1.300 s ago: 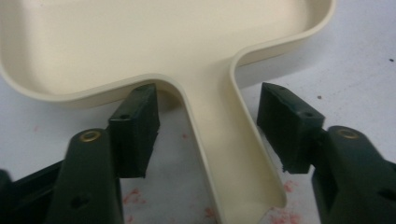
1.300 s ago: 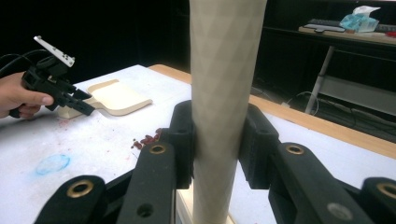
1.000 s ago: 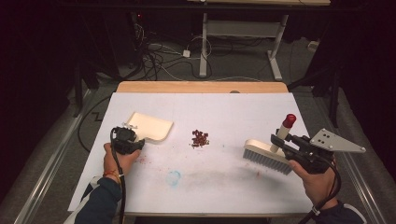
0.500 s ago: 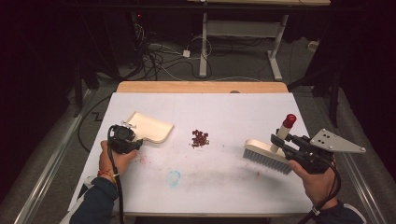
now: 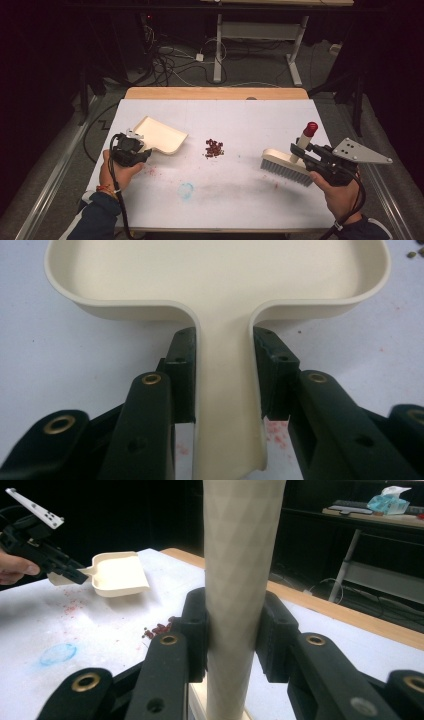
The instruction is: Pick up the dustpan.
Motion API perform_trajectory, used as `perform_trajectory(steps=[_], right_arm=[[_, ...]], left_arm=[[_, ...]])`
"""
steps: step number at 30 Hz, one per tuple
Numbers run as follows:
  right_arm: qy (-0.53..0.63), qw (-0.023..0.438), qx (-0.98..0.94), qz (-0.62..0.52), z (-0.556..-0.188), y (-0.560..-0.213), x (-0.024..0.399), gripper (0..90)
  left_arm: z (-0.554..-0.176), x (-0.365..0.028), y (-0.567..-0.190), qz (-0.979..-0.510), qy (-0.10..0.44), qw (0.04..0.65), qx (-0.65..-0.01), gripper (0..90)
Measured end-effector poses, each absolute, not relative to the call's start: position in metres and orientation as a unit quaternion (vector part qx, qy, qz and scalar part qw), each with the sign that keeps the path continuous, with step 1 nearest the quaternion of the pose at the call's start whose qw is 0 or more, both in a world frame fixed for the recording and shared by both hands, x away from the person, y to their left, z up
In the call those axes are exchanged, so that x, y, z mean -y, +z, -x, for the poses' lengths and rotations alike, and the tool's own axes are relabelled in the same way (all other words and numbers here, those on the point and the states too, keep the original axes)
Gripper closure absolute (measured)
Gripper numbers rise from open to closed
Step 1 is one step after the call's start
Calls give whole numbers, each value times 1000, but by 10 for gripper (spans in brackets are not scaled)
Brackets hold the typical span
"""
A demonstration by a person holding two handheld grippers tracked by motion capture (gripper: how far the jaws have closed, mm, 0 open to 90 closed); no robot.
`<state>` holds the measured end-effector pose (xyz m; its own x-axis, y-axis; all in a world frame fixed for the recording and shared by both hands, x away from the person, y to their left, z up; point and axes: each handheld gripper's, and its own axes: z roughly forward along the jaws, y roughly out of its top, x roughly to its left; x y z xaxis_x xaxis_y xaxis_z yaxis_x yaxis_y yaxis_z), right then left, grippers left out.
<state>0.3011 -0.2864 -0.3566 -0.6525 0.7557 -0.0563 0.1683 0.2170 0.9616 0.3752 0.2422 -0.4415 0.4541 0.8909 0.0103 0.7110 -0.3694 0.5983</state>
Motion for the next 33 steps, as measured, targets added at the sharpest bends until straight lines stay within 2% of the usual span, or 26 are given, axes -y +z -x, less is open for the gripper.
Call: perform_trajectory(steps=[11, 23, 33], right_arm=[[541, 272, -729, -320, -305, -356, 285, 701], [538, 271, -732, -318, -305, -357, 282, 702], [536, 273, -734, -316, -306, -357, 281, 701]], left_arm=[[-346, -243, -432, -834, 155, 268, -456, 644], [-311, -221, -438, -872, 125, 248, -403, 644], [-308, -210, -445, -886, 113, 241, -381, 644]])
